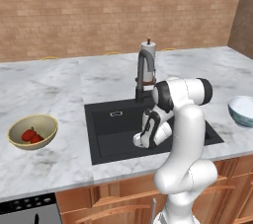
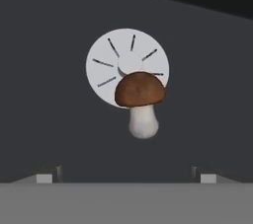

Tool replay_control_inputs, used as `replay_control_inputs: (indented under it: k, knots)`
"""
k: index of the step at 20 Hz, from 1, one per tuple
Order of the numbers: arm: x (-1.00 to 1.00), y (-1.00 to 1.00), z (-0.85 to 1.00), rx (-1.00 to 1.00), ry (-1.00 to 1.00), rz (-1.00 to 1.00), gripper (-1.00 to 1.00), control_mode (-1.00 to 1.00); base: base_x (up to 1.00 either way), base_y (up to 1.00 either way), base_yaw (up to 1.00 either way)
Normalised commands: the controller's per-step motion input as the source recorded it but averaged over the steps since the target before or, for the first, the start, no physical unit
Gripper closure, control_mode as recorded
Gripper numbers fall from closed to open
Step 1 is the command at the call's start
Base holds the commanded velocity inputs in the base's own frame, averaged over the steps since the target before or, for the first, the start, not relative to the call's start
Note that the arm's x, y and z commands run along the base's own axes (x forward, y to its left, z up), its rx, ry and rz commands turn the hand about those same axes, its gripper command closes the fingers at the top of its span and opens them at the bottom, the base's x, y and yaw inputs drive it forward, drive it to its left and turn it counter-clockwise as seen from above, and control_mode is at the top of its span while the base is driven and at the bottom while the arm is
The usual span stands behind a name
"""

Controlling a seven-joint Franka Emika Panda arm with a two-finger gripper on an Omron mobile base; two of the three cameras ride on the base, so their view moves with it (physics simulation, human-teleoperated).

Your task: Pick the bell peppers from the cabinet and place them in one bowl. Pick the mushroom from the sink and place it in the other bowl.

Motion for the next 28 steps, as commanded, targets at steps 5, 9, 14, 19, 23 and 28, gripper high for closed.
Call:
replay_control_inputs:
  k: [5, 9, 14, 19, 23, 28]
  knots:
    - [0.0, 0.0, 0.0, 0.0, 0.0, 0.0, -1.0, 1.0, -0.03, 0.05, -0.04]
    - [0.0, 0.0, 0.0, 0.0, 0.0, 0.0, -1.0, 1.0, -0.05, 0.0, -0.08]
    - [0.0, 0.0, 0.0, 0.0, 0.0, 0.0, -1.0, 1.0, -0.03, 0.01, -0.03]
    - [0.0, 0.0, 0.0, 0.0, 0.0, 0.0, -1.0, 1.0, 0.0, 0.0, 0.0]
    - [0.0, 0.0, 0.0, 0.0, 0.0, 0.0, -1.0, 1.0, 0.0, 0.0, 0.0]
    - [0.15, 0.0, 0.0, 0.0, -0.01, 0.0, -1.0, -1.0, 0.0, 0.0, 0.0]
